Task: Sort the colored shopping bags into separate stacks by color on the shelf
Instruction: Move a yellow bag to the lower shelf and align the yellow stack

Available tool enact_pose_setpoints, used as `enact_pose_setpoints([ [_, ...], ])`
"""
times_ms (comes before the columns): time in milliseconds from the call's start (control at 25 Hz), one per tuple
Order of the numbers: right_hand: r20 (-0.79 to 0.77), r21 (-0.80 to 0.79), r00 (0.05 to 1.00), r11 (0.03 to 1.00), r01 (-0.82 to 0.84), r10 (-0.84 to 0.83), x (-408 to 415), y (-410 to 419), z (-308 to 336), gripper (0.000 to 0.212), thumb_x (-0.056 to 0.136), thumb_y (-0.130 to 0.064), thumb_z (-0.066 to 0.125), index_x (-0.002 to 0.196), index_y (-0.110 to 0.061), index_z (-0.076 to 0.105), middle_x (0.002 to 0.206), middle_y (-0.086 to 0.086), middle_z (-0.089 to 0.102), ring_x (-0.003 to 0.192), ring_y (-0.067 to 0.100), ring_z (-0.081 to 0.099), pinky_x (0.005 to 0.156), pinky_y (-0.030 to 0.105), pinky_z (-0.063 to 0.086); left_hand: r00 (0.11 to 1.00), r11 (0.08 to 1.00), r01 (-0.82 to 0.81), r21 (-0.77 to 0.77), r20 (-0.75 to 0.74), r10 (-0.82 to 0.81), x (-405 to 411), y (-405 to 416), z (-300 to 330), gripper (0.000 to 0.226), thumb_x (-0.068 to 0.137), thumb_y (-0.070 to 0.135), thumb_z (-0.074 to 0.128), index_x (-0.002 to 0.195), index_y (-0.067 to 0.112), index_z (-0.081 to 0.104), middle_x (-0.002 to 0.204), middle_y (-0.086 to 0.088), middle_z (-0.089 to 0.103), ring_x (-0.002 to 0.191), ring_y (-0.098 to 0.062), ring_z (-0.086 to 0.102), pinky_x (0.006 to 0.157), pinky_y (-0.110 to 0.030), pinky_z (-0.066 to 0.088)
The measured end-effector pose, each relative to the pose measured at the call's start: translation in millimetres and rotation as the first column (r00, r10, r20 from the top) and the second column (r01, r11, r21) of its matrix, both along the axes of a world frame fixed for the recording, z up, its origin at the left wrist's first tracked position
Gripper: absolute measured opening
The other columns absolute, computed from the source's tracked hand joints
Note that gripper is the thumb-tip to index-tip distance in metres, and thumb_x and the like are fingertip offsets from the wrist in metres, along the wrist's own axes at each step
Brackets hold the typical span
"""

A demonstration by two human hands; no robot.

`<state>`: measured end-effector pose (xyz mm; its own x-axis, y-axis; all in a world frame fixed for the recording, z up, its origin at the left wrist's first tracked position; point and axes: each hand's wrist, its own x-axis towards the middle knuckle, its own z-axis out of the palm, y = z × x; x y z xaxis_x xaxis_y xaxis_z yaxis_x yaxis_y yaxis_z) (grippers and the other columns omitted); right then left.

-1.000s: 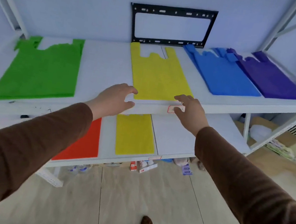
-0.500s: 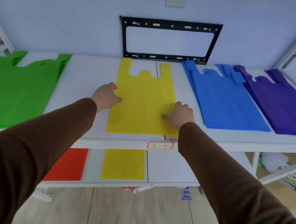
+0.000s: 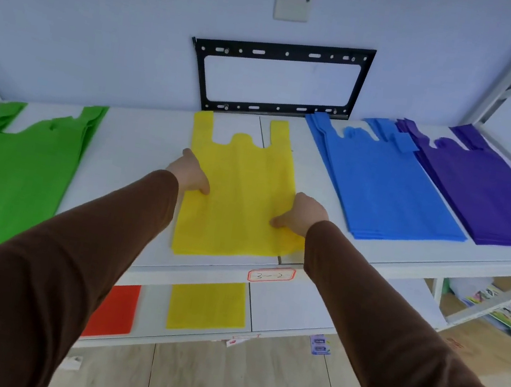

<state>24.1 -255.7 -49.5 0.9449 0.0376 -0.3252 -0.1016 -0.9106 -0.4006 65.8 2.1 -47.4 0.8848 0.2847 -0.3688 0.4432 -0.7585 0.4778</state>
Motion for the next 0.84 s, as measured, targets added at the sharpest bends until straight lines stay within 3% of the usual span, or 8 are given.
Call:
enact_pose_setpoints([
  [160,0.062,0.086,0.997,0.995,0.043,-0.048,-7,-2,-5,0.075,0.075,-0.037,0.078,0.13,-0.011,0.034,0.122,0.013,0.055,0.108,0.034,0.056,0.083,0.041,0.049,0.993,0.99,-0.065,-0.126,0.094,0.077,-17,-2,-5,0.11,0.073,0.01,0.079,0.152,0.015,0.003,0.129,-0.019,0.05,0.111,-0.037,0.055,0.092,-0.048,0.05],
  [280,0.3,-0.056,0.954,0.998,-0.003,0.02,-23,-3,-3,0.082,0.078,-0.041,0.074,0.142,-0.011,0.031,0.138,0.014,0.04,0.125,0.036,0.04,0.101,0.044,0.041,0.957,0.997,-0.02,0.077,0.289,-0.003,-47,-8,3,0.1,0.074,0.023,0.079,0.151,0.017,0.015,0.138,-0.017,0.038,0.125,-0.037,0.042,0.097,-0.046,0.043],
  [440,0.688,0.07,0.72,0.979,-0.19,0.091,-82,3,-19,0.044,0.085,-0.034,0.063,0.124,-0.015,0.056,0.119,0.007,0.052,0.107,0.028,0.046,0.089,0.037,0.042,0.731,0.951,0.206,0.229,0.61,-0.305,-131,-38,-6,0.063,0.082,0.026,0.07,0.138,0.016,0.042,0.126,-0.011,0.045,0.116,-0.029,0.042,0.099,-0.041,0.039],
  [520,0.77,0.126,0.631,0.945,-0.302,0.099,-117,7,-35,0.027,0.088,-0.027,0.061,0.111,-0.014,0.062,0.107,0.006,0.054,0.098,0.025,0.046,0.083,0.032,0.039,0.588,0.904,0.299,0.307,0.686,-0.428,-178,-45,-24,0.047,0.083,0.018,0.067,0.128,0.011,0.052,0.117,-0.011,0.05,0.107,-0.029,0.046,0.095,-0.04,0.04],
  [640,0.792,0.155,0.598,0.908,-0.39,0.122,-159,8,-68,0.015,0.092,-0.018,0.059,0.103,-0.011,0.066,0.099,0.006,0.056,0.093,0.027,0.049,0.079,0.032,0.041,0.44,0.781,0.497,0.378,0.666,-0.603,-231,-38,-67,0.029,0.088,0.006,0.063,0.117,0.004,0.063,0.109,-0.012,0.057,0.099,-0.029,0.05,0.09,-0.036,0.042],
  [720,0.764,0.164,0.629,0.899,-0.405,0.144,-176,6,-99,0.014,0.093,-0.016,0.057,0.102,-0.011,0.067,0.099,0.005,0.058,0.093,0.026,0.052,0.074,0.031,0.043,0.433,0.718,0.594,0.363,0.608,-0.666,-249,-26,-102,0.025,0.091,0.006,0.06,0.115,0.004,0.065,0.108,-0.01,0.059,0.1,-0.026,0.052,0.091,-0.033,0.042],
  [840,0.618,0.266,0.78,0.905,-0.331,0.103,-182,5,-166,0.015,0.092,-0.015,0.057,0.105,-0.016,0.064,0.103,-0.001,0.058,0.095,0.017,0.052,0.075,0.027,0.043,0.581,0.77,0.598,0.224,0.54,-0.609,-254,-3,-163,0.027,0.091,0.006,0.059,0.118,0.01,0.062,0.112,-0.003,0.059,0.104,-0.022,0.053,0.092,-0.028,0.041],
])
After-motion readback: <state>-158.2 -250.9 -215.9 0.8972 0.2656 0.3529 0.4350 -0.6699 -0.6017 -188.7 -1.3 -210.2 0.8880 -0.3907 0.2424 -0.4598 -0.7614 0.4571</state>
